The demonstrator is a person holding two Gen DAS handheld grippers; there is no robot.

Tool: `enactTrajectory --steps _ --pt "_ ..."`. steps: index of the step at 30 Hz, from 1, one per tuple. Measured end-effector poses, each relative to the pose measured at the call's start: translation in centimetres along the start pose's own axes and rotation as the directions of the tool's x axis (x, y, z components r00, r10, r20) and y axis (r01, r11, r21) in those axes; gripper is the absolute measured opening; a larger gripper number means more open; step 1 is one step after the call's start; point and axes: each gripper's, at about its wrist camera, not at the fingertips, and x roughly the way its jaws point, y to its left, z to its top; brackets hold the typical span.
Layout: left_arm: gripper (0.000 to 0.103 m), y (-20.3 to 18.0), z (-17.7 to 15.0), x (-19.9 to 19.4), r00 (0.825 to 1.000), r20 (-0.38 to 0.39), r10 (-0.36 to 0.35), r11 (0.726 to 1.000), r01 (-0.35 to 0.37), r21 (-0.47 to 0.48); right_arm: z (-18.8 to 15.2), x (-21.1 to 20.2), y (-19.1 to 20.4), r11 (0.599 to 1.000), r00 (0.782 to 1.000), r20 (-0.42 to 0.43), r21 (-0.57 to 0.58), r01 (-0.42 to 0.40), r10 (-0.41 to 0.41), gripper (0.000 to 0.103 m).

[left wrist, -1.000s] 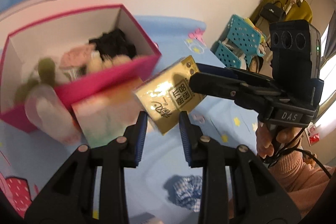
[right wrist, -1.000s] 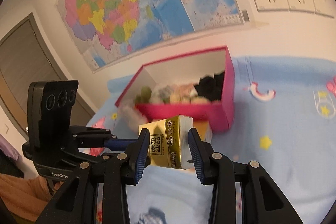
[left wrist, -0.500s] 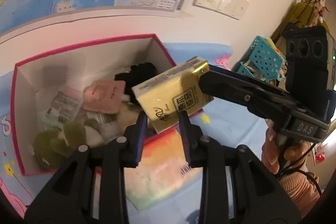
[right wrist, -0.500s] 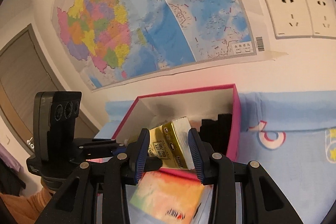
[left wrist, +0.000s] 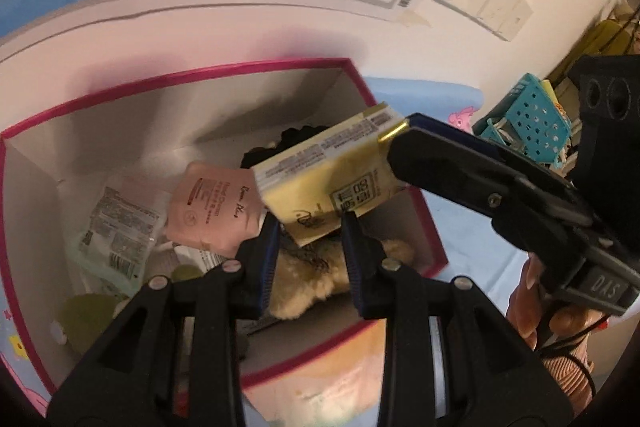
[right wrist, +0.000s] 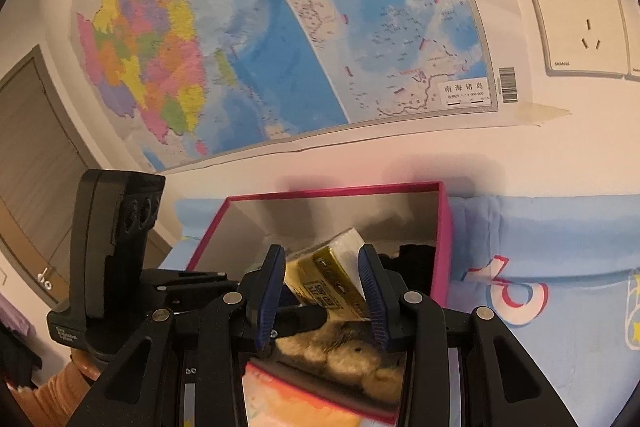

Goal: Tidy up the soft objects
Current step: 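Carry the yellow packet into the pink box and open the right gripper, then move the right gripper to the blue checkered scrunchie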

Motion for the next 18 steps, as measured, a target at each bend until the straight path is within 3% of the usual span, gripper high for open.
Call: enactTrajectory --steps 10,18 --pt "0.033 0.1 0.3 -1.0 1.0 0.02 -0.014 1.0 0.014 0.005 -0.5 0.3 -0.1 0.997 0.997 -0.003 -0.025 0.076 -0.076 0.039" --pt "0.033 -0.5 -2.3 -4.8 0.993 0.104 -0.061 0.996 0.054 0.07 -2.4 -1.5 0.1 0.998 0.999 -0.015 -0.032 0.046 -0.046 0.039"
